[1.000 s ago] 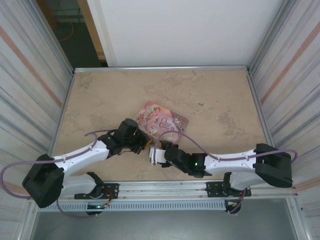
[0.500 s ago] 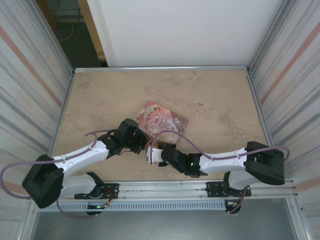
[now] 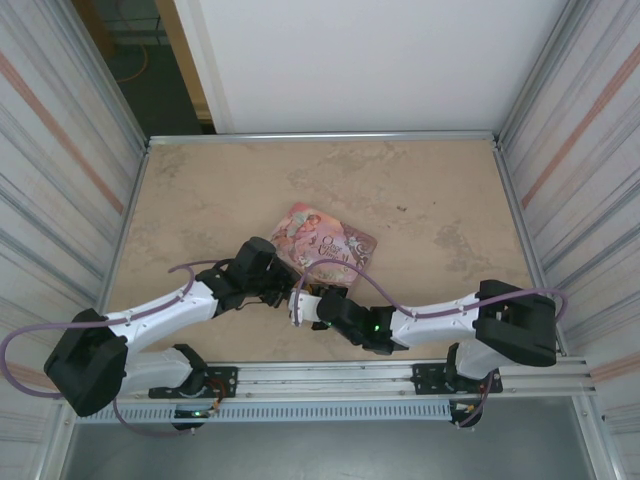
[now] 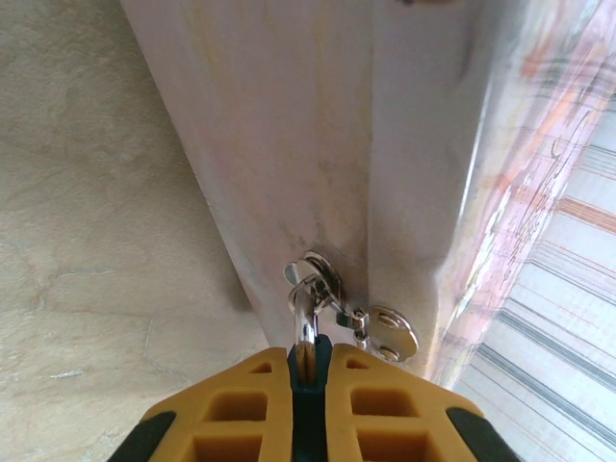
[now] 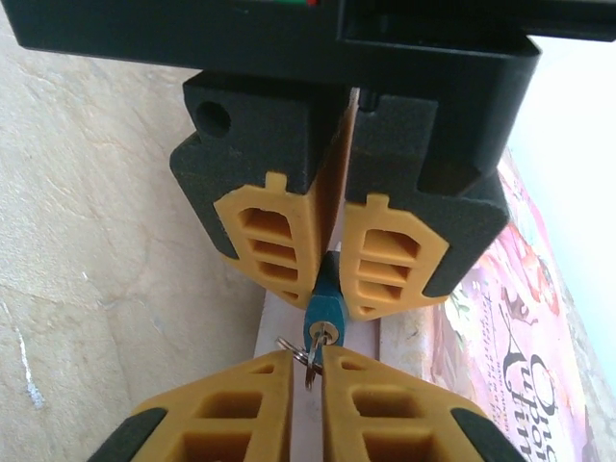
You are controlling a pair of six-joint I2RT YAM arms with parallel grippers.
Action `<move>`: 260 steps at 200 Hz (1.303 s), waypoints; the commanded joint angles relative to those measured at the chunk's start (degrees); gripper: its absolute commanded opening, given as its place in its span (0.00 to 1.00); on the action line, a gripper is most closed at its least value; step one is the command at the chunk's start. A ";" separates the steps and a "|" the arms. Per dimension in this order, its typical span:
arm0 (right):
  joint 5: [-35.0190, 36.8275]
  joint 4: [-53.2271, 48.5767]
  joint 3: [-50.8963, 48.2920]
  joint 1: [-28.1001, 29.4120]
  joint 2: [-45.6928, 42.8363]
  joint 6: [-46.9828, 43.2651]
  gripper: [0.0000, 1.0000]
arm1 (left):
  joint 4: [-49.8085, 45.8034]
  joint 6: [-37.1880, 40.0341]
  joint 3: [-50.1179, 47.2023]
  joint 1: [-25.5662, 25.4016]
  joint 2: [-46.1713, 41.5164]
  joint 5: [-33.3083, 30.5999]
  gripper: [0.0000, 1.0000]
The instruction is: Unlock the padlock with the key
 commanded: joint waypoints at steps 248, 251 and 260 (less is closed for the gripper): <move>-9.97 5.02 -1.94 -10.96 -2.84 38.12 0.00 | 7.35 -6.88 -4.24 -6.65 -3.14 -4.91 0.00; -10.10 5.02 -2.25 -11.13 -3.04 38.11 0.00 | 7.41 -7.04 -4.29 -6.91 -3.13 -5.11 0.00; -10.63 5.02 -3.20 -11.46 -3.56 38.02 0.00 | 7.73 -7.53 -4.44 -7.71 -3.12 -5.90 0.00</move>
